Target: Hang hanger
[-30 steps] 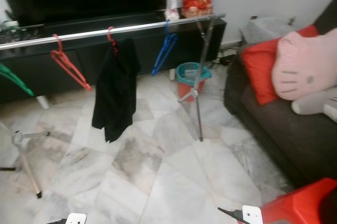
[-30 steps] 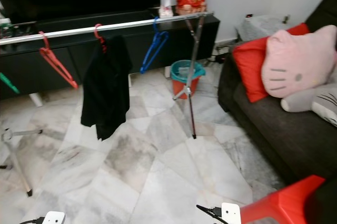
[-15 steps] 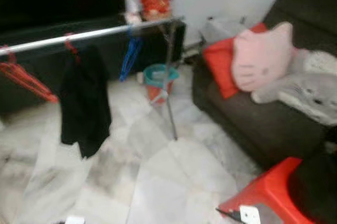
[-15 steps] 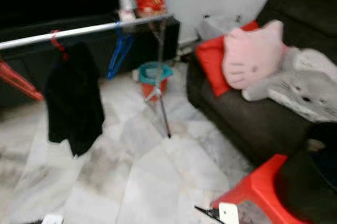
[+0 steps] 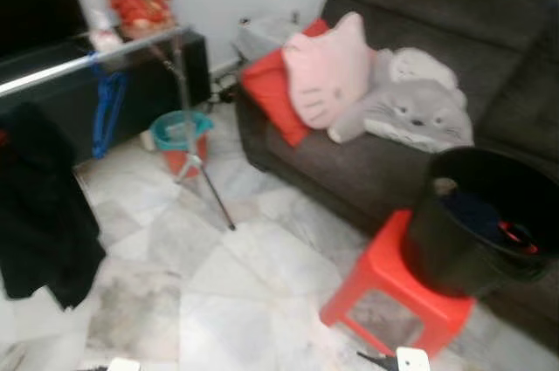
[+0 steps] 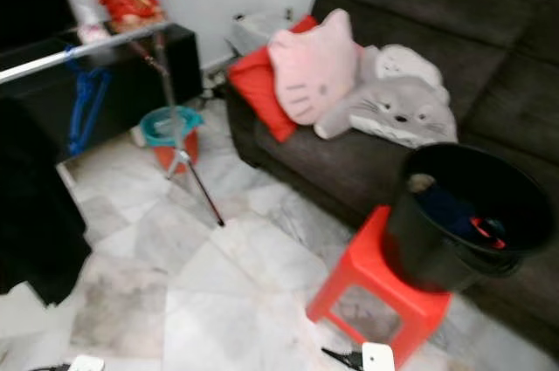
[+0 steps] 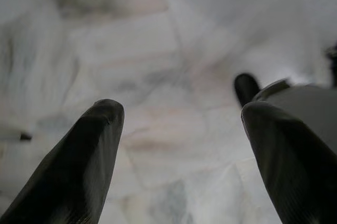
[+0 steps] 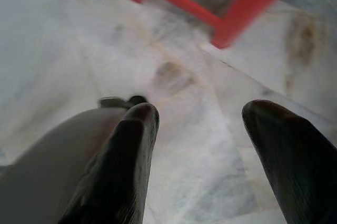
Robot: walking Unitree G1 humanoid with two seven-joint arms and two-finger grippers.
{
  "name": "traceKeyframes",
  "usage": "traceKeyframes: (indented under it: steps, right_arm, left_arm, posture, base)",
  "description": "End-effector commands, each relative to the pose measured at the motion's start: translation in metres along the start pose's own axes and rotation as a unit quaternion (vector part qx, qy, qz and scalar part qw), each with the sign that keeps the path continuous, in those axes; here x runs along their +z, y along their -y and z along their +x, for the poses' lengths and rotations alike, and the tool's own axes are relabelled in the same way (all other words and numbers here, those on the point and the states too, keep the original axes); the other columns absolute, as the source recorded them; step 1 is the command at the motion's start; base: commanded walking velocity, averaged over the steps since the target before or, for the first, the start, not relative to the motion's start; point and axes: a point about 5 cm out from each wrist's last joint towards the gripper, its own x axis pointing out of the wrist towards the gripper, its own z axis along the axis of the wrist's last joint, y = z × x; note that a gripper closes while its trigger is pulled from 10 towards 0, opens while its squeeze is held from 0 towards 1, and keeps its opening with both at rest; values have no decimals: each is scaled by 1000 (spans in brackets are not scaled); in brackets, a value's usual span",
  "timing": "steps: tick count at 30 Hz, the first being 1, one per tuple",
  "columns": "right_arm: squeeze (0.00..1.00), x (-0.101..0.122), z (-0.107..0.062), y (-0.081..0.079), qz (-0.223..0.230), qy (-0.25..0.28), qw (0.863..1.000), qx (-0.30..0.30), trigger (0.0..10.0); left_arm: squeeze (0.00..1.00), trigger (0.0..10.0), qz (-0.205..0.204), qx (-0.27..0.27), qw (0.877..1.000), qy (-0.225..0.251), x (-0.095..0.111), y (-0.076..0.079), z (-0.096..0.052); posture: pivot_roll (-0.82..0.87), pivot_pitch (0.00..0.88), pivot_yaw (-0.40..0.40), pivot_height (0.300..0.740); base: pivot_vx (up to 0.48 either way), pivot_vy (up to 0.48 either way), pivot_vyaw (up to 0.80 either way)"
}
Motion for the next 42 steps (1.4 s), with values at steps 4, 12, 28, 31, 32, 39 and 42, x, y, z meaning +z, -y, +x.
traceKeyframes:
  steps: [4,12,28,31,32,39,42]
  right_arm:
    - [0,1,0,3,-2,0,1000,-4,10000]
    - [0,1,0,3,-2,0,1000,-4,10000]
    - [0,2,0,2,1,5,1000,-4,10000]
    - [0,2,0,1,1,6,1000,-4,10000]
    - [0,2,0,1,1,6,1000,-4,10000]
    - [0,2,0,1,8,13,1000,-2,10000]
    - [0,3,0,1,11,15,1000,-2,10000]
  left_arm:
    - [0,10000,5,-4,1000,3,0,3,0]
    - [0,10000,10,-4,1000,4,0,3,0]
    - [0,10000,-18,-1,1000,1,-2,2,0]
    - [0,10000,-23,1,1000,0,-3,2,0]
    - [0,10000,-23,1,1000,0,-3,2,0]
    - [0,10000,-23,2,1000,0,-3,2,0]
    - [0,10000,-23,3,1000,-1,-2,1,0]
  posture:
    - [-91,0,-20,732]
    - [-89,0,-22,732]
    - [-88,0,-20,732]
    - [-88,0,-20,732]
    - [-88,0,-20,732]
    - [-89,0,-20,732]
    - [-89,0,-21,732]
  base:
    - [0,-230,-705]
    - [0,-97,-700]
    - [0,-32,-435]
    - [0,0,0]
    - [0,0,0]
    - [0,0,0]
    - [84,0,0]
